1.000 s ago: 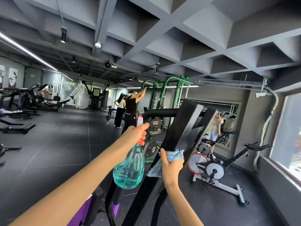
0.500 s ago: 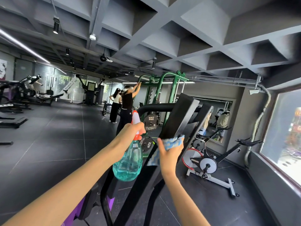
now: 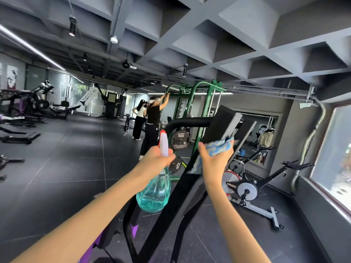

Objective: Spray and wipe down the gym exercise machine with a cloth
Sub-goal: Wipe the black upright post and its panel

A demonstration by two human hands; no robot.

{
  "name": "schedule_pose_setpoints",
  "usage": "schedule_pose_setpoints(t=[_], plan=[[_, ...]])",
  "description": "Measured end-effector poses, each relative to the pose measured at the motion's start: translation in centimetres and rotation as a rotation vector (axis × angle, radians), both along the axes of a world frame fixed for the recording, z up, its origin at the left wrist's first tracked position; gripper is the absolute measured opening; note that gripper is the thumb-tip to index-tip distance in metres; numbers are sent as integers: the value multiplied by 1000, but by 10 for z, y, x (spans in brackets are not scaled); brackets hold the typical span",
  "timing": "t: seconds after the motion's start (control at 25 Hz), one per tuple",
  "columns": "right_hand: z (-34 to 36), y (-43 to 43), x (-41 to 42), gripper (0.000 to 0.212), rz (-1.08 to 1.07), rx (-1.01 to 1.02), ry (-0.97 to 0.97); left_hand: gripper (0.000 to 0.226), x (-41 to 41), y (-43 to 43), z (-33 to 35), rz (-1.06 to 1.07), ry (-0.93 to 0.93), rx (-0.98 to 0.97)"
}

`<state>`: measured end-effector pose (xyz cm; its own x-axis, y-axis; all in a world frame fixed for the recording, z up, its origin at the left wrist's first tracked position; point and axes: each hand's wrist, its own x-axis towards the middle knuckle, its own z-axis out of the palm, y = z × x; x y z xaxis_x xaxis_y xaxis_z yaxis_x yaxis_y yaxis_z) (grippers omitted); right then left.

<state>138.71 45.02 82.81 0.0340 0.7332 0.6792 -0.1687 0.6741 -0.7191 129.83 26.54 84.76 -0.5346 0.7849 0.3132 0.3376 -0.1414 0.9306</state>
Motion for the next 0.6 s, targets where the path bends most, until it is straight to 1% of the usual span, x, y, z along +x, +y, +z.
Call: schedule_pose_setpoints(t=[0.04,0.12,0.16,0.2,0.24,0.32,0.4,0.48,0.6], plan=[[-29,-1,-3,105,36,-47,-42,8,-1,0,0,16,-1,13],[-67,-3,-6,86,59,-98,-157,8,-4,0,1,27,-1,12],[-72,1,-9,79,39,-86,-162,12,-4,-2,2,28,9,2],[-61,6,-12,79,8,-89,-148,15,-4,-5,4,35,24,3],[-39,3,-10,79,-27,-92,-113,17,-5,-7,4,39,37,1],[18,-5,-4,86,-107,-46,29,19,-9,-7,2,52,55,4],[57,-4,4,94,-167,-10,76,19,-14,-6,-4,54,61,19],[54,-3,5,99,-153,57,71,17,-16,-6,-9,59,57,35],[-10,-5,-10,99,-75,36,57,17,-19,-3,-14,62,54,45]])
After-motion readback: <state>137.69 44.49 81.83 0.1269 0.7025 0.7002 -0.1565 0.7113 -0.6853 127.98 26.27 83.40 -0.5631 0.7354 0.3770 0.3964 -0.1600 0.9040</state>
